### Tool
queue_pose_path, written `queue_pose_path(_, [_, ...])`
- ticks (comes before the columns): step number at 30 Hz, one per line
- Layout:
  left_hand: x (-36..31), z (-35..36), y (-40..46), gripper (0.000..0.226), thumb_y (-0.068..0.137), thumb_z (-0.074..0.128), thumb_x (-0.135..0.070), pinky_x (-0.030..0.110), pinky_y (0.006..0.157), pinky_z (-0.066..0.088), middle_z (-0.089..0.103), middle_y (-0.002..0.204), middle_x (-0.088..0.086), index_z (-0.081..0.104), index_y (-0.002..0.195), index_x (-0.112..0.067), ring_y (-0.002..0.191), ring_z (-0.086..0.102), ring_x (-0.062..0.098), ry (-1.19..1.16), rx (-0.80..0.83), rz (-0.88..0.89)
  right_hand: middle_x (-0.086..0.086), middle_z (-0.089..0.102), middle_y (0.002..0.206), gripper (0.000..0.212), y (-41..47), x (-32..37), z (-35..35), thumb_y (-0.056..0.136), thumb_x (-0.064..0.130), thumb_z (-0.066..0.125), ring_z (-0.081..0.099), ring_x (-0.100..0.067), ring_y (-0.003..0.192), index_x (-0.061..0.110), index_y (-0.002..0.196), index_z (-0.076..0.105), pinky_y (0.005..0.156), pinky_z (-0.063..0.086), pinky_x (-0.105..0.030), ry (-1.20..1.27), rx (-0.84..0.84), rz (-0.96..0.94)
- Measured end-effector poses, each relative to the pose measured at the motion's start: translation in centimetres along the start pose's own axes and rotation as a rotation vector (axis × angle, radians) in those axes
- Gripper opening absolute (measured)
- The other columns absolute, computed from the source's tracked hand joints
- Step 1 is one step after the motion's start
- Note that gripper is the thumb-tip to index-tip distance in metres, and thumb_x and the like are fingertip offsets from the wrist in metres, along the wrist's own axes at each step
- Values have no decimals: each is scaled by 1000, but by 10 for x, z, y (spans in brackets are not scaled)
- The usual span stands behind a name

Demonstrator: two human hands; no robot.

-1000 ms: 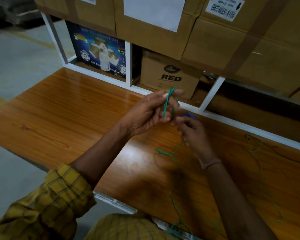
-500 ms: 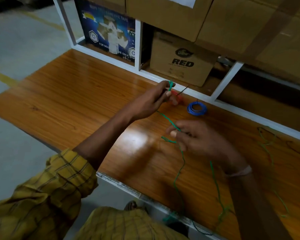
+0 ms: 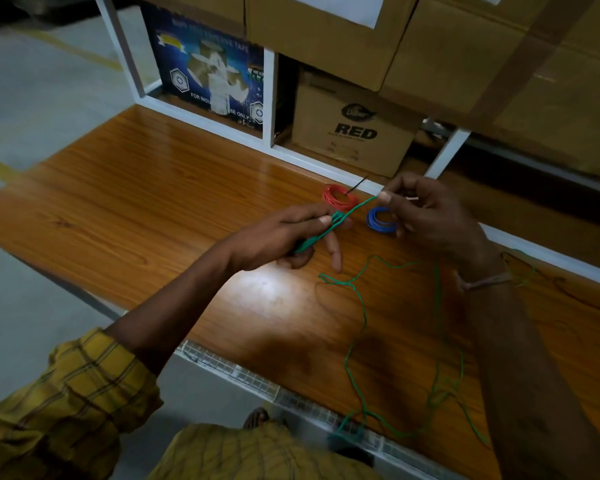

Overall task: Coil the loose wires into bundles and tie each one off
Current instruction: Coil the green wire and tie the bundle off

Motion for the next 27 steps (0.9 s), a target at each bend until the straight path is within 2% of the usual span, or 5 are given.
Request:
queue_pose_path(7, [-5, 6, 0, 44, 116, 25, -12, 22, 38, 20, 69, 116, 22, 40, 152, 9, 39, 39, 5, -466, 2, 88, -15, 56, 71, 16, -15, -37, 40, 102, 26, 63, 49, -15, 52, 18, 90, 70, 45, 42, -29, 41, -203, 82])
queue_pose_path(12, [-15, -3, 7, 44, 116, 27, -13, 23, 68, 63, 60, 148, 18, 39, 154, 5, 70, 72, 14, -559, -106, 147, -6, 56, 62, 29, -45, -43, 93, 107, 23, 52, 50, -5, 54, 27, 83, 68, 55, 42, -21, -3, -42, 161])
queue_pose_path(18, [-11, -14, 18, 42, 117, 30, -18, 49, 113, 49, 56, 156, 8, 30, 154, 1, 127, 68, 35, -283, -339, 102, -4, 68, 64, 20, -69, -16, 124, 108, 23, 48, 68, -16, 72, 16, 107, 66, 78, 51, -25, -161, 295, 110])
queue_pose_path(22, [0, -24, 18, 37, 114, 37, -35, 48, 107, 56, 62, 147, 3, 41, 144, -13, 127, 66, 18, 413, -392, -23, -5, 65, 62, 19, -73, 15, 102, 103, 23, 59, 61, -13, 55, 9, 96, 69, 59, 50, -35, -166, 314, 81])
queue_pose_path(27, [2, -10, 9, 14, 116, 37, -22, 39, 84, 65, 69, 130, -6, 48, 119, -31, 106, 76, 17, 372, -215, -45, 1, 51, 57, 14, -58, 37, 39, 100, 13, 62, 45, -3, 45, 4, 93, 69, 44, 37, -16, 50, 130, 84])
Point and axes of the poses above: each hand's wrist, its own y-axis towards the middle knuckle, its own z-axis out of the palm, x = y × z, the point moved 5 cm from there along y, towards the middle knuckle
